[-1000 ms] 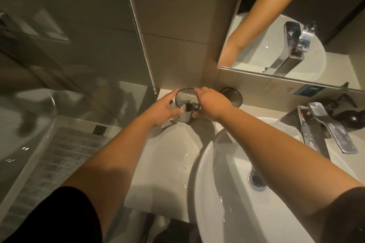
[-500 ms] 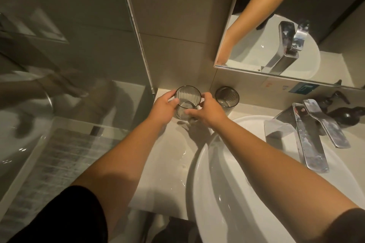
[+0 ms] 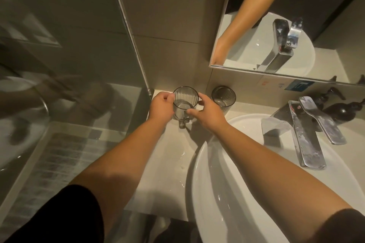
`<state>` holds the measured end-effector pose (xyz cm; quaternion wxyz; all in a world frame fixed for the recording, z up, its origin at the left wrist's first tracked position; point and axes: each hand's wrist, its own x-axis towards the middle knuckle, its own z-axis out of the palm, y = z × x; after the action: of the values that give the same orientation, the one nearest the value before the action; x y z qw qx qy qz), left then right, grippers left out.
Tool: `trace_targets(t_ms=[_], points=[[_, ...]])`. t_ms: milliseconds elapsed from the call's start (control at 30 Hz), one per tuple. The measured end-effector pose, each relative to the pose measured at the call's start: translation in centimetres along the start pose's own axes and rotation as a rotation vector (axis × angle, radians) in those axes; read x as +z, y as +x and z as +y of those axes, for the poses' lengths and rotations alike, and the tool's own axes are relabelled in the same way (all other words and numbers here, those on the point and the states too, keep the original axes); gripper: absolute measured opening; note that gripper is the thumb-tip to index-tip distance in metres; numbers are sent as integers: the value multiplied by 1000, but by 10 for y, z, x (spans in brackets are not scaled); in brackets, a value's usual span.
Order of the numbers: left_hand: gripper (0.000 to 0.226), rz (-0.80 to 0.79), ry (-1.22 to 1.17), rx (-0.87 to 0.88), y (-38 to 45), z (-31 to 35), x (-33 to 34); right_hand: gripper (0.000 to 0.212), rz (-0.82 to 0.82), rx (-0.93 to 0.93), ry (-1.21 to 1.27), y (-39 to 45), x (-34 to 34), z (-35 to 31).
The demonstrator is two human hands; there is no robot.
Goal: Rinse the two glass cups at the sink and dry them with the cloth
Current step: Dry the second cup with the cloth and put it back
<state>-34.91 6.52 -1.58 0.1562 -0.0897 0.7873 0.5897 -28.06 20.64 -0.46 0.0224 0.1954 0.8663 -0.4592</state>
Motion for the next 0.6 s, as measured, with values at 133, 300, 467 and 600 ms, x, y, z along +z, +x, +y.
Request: trace_targets(t_ms=[133,300,467,600], points=[[27,-25,6,44,-1,-8,5,61,51,-3,1,-2,3,-1],[31,-18,39,57,8,-6,7,60,81,10,-75,4,4,-6],[32,-7,33,55,23,-7,10,50,90,16,-145,11,5,-9],[31,-21,38,73,28,-5,12,57,91,25,-193,16,3,-10]])
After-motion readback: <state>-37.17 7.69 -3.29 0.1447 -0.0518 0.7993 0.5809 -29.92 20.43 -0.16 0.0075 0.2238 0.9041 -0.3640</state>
